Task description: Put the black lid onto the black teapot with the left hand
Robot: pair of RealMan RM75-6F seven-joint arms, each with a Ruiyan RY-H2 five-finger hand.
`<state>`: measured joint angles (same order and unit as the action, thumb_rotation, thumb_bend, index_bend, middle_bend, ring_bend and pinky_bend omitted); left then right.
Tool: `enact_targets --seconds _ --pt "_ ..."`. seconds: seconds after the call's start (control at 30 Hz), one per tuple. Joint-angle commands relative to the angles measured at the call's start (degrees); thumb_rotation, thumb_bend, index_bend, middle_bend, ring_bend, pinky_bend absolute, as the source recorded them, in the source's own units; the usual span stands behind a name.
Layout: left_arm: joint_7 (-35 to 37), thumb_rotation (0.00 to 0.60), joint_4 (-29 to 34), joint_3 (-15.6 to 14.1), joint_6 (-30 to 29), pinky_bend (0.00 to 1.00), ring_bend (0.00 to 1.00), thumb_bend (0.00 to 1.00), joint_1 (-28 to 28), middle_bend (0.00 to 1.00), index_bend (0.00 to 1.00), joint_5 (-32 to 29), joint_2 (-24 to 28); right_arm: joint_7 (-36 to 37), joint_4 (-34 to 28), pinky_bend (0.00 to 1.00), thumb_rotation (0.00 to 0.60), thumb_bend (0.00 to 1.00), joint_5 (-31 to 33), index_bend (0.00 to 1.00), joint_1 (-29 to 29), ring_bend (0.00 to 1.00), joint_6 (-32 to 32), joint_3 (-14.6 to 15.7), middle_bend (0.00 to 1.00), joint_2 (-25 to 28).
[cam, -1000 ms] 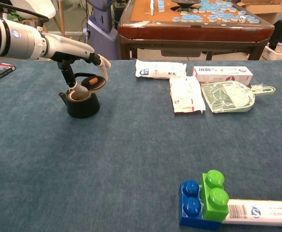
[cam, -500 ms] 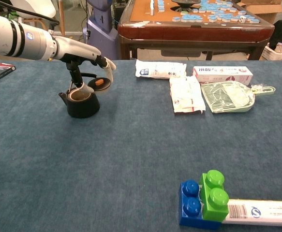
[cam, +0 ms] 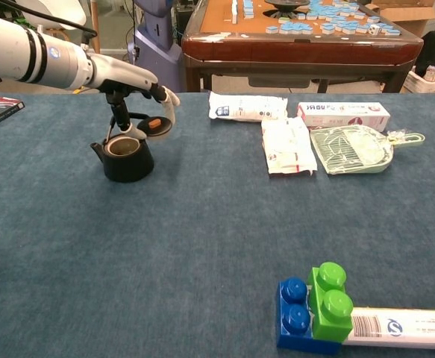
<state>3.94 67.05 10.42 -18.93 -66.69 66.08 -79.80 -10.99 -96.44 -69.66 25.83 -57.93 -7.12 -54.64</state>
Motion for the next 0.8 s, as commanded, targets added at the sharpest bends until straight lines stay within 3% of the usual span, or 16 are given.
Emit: enact_targets --seconds 0.03,0.8 --pt "1.95 0.6 -0.95 0.26 0.5 0.0 0.0 0.33 0.48 0.0 0.38 2.02 -0.11 -0.84 -0.36 0.0 0.6 0.55 0.66 0.09 0.27 0.0 0.09 -0.11 0.0 -0.18" --pt "16.02 0.6 -2.54 -2.06 -2.06 0.0 0.0 0.33 2.29 0.0 0.38 15.67 1.78 -8.38 -5.25 0.0 0.6 0.55 5.12 0.09 1.13 0.0 -2.11 -0.25 0.0 -0.89"
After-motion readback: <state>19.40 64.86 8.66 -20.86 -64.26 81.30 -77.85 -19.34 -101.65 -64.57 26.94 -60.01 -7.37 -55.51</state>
